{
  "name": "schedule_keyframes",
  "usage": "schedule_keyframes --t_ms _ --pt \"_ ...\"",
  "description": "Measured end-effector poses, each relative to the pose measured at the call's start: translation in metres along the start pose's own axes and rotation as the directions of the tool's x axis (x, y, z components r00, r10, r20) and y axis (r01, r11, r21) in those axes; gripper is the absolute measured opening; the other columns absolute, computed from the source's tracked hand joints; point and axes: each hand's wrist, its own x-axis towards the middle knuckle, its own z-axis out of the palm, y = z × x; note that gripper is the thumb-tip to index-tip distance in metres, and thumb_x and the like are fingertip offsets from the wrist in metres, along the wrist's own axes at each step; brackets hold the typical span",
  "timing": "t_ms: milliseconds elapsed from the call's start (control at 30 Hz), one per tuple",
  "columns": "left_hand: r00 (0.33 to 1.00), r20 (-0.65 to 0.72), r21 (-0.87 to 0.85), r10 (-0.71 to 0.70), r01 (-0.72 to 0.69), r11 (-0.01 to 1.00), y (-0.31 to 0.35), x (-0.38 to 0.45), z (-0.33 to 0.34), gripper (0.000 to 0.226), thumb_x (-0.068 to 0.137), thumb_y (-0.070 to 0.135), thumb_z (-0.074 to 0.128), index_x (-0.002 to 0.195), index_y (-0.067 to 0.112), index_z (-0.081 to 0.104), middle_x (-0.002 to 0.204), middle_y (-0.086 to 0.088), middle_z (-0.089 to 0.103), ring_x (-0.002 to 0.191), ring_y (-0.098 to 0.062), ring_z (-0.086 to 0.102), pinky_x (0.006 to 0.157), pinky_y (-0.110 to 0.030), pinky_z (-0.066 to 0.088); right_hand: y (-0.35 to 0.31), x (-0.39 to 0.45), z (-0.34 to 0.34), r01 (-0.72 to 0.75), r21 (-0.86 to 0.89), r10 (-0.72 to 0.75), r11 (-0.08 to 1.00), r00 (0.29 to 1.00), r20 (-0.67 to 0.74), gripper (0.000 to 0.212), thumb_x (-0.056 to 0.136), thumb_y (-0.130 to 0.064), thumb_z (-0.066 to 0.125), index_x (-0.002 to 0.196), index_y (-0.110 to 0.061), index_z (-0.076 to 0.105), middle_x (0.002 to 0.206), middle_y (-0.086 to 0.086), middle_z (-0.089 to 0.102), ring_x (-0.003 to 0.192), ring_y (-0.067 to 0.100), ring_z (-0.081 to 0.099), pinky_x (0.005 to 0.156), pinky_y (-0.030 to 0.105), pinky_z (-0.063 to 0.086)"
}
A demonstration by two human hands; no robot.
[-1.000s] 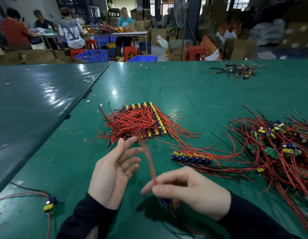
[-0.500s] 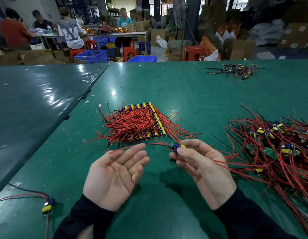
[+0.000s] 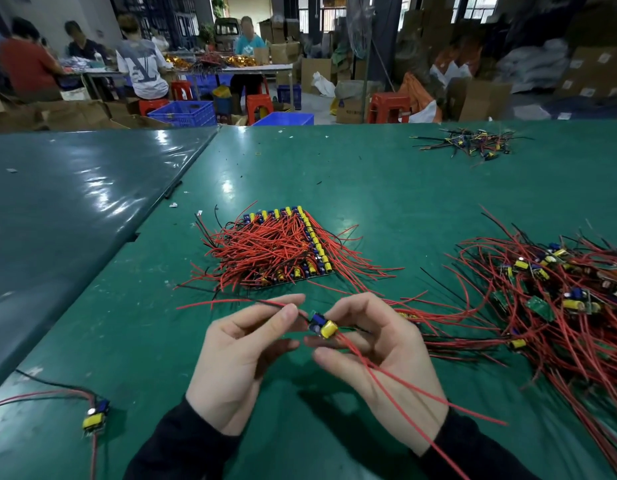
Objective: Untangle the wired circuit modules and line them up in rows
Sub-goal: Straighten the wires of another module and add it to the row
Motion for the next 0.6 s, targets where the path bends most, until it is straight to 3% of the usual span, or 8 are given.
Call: schedule_keyframes --t_ms 100,167,233,300,333,500,600 --pt "1.0 0.008 -0.001 -0.01 0.011 1.0 0.004 0.002 -0.008 0.02 0.057 0.024 0.072 0.072 0.011 0.077 0.072 -0.002 0.071 0.065 -0.006 0.065 0.053 -0.017 0.051 -0.002 0.003 -0.006 0.076 -0.138 -0.059 0.988 0.991 0.117 0.064 0.074 0.028 0.037 0.106 -0.022 0.059 0.101 0.001 0.069 0.093 0.02 0.069 0.08 0.025 0.053" --pt "0.998 0.055 0.01 0.0 -0.001 1.0 0.006 0.003 -0.012 0.031 0.052 0.031 0.083 0.074 0.009 0.076 0.074 -0.002 0.07 0.066 -0.006 0.065 0.055 -0.019 0.052 -0.004 0.009 -0.012 -0.032 -0.078 0.043 0.996 0.987 0.154 0.067 0.072 0.031 0.027 0.109 -0.016 0.059 0.102 0.005 0.071 0.092 0.021 0.07 0.082 0.03 0.055" --pt "0.994 0.109 0.042 -0.005 0.0 0.999 0.005 0.001 -0.012 0.031 0.054 0.029 0.085 0.076 0.009 0.076 0.073 -0.003 0.069 0.066 -0.008 0.063 0.057 -0.02 0.052 -0.009 0.013 -0.015 -0.274 0.078 0.255 0.959 0.947 0.196 0.048 0.08 0.023 0.035 0.1 -0.009 0.065 0.094 0.011 0.072 0.082 0.023 0.071 0.072 0.031 0.057" --pt "0.99 0.142 0.084 -0.01 -0.002 0.996 0.002 -0.001 -0.008 0.016 0.061 0.014 0.082 0.076 0.011 0.076 0.068 -0.004 0.067 0.062 -0.009 0.061 0.055 -0.018 0.05 -0.014 0.014 -0.013 -0.497 0.164 0.433 0.852 0.846 0.31 0.017 0.085 -0.007 0.052 0.094 -0.006 0.067 0.086 0.015 0.071 0.07 0.029 0.069 0.061 0.03 0.057" --pt "0.988 0.153 0.099 -0.008 -0.007 0.995 0.001 -0.002 -0.006 0.013 0.064 0.011 0.079 0.076 0.012 0.076 0.067 -0.005 0.067 0.06 -0.01 0.06 0.054 -0.017 0.049 -0.014 0.013 -0.012 -0.545 0.137 0.472 0.827 0.806 0.357 0.017 0.084 -0.019 0.059 0.092 -0.006 0.067 0.082 0.016 0.07 0.066 0.029 0.069 0.058 0.029 0.055" --pt "0.987 0.142 0.214 0.072 -0.102 0.972 -0.001 -0.001 -0.006 0.012 0.066 0.018 0.07 0.076 0.015 0.076 0.067 0.0 0.066 0.062 -0.008 0.056 0.054 -0.017 0.045 -0.012 0.007 -0.008 -0.54 0.074 0.454 0.838 0.767 0.454 0.02 0.086 -0.029 0.062 0.085 -0.009 0.062 0.065 0.008 0.069 0.053 0.017 0.067 0.048 0.019 0.048" --pt "0.982 0.18 0.201 0.054 -0.09 0.976 0.0 -0.001 -0.006 0.016 0.058 0.023 0.081 0.071 0.016 0.076 0.071 0.002 0.07 0.064 -0.007 0.058 0.054 -0.017 0.047 -0.013 0.006 -0.009 -0.558 0.123 0.436 0.821 0.751 0.495 0.018 0.087 -0.027 0.055 0.081 -0.011 0.063 0.063 0.008 0.068 0.05 0.016 0.066 0.046 0.017 0.046"
